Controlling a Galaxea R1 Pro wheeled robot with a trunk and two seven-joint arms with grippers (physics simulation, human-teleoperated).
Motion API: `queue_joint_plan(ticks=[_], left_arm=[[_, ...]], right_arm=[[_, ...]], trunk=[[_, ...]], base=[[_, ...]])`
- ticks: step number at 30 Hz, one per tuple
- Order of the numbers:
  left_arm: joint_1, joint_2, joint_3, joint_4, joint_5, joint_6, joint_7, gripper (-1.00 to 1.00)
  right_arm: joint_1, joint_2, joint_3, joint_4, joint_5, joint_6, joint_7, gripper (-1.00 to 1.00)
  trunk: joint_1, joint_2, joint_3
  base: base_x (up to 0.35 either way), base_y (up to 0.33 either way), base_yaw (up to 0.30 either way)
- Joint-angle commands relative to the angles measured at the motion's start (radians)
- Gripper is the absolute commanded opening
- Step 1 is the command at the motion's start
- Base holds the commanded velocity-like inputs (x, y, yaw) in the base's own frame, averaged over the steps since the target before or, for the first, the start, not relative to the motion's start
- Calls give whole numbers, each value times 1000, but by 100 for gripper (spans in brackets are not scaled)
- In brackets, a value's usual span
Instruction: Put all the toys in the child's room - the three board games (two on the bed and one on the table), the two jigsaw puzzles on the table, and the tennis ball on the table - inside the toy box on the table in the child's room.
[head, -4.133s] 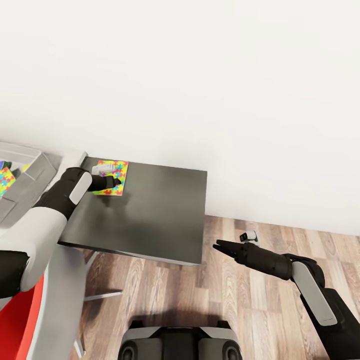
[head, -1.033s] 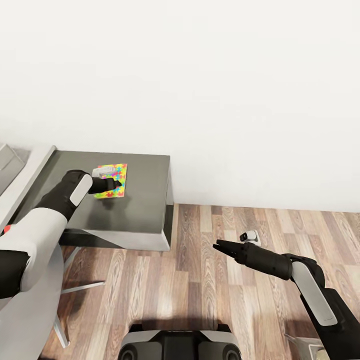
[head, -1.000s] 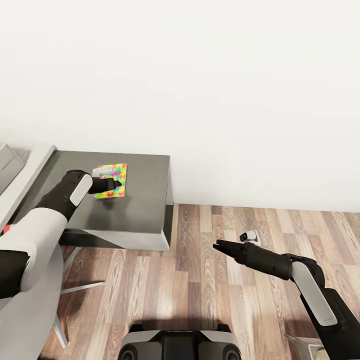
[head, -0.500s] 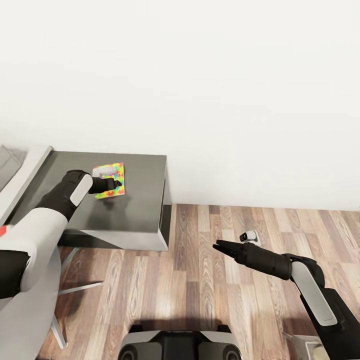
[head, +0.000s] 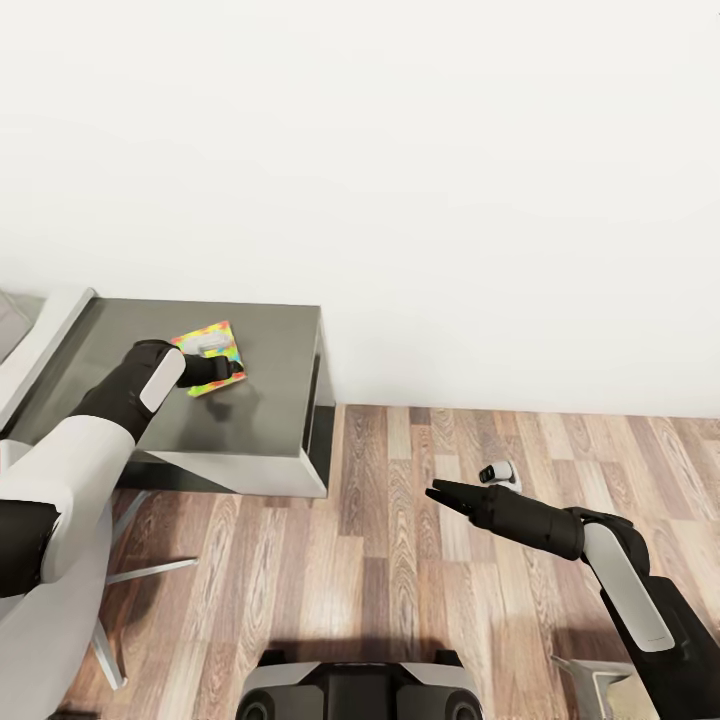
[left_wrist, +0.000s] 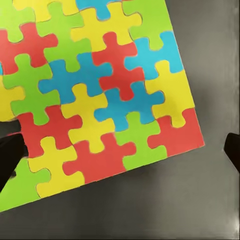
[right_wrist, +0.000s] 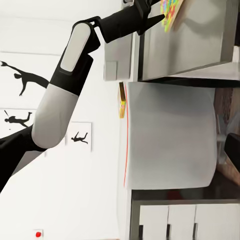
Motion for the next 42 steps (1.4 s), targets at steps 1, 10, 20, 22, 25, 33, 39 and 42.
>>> queue_joint_plan(ticks=[1, 10, 20, 22, 25, 33, 39, 42], left_arm=[[-1, 2, -7, -2, 10, 3, 9, 100], [-1, 1, -7, -2, 10, 3, 9, 100], [-1, 3, -3, -2, 9, 3, 9, 100], [-1, 3, -3, -2, 9, 3, 9, 100], [-1, 3, -2, -2, 9, 3, 9, 100], [-1, 3, -1, -2, 10, 3, 9, 100], [-1, 3, -1, -2, 10, 3, 9, 100], [-1, 3, -1, -2, 9, 3, 9, 100]], right_arm=[[-1, -1, 1, 0, 0, 4, 3, 100], [-1, -1, 1, -1, 1, 4, 3, 100], [-1, -1, 1, -1, 2, 4, 3, 100], [-1, -1, 1, -1, 2, 4, 3, 100], [-1, -1, 1, -1, 2, 4, 3, 100], [-1, -1, 1, -1, 2, 4, 3, 100], [-1, -1, 1, -1, 2, 4, 3, 100], [-1, -1, 1, -1, 2, 4, 3, 100]], trunk=[[1, -2, -1], [1, -2, 0], [1, -2, 0], [1, -2, 0], [1, -2, 0], [1, -2, 0], [1, -2, 0], [1, -2, 0]], base=[[-23, -57, -28], [-35, -16, -6], [-10, 11, 0], [0, 91, 0], [0, 38, 0], [0, 8, 0], [20, 11, 0], [154, 105, 0]])
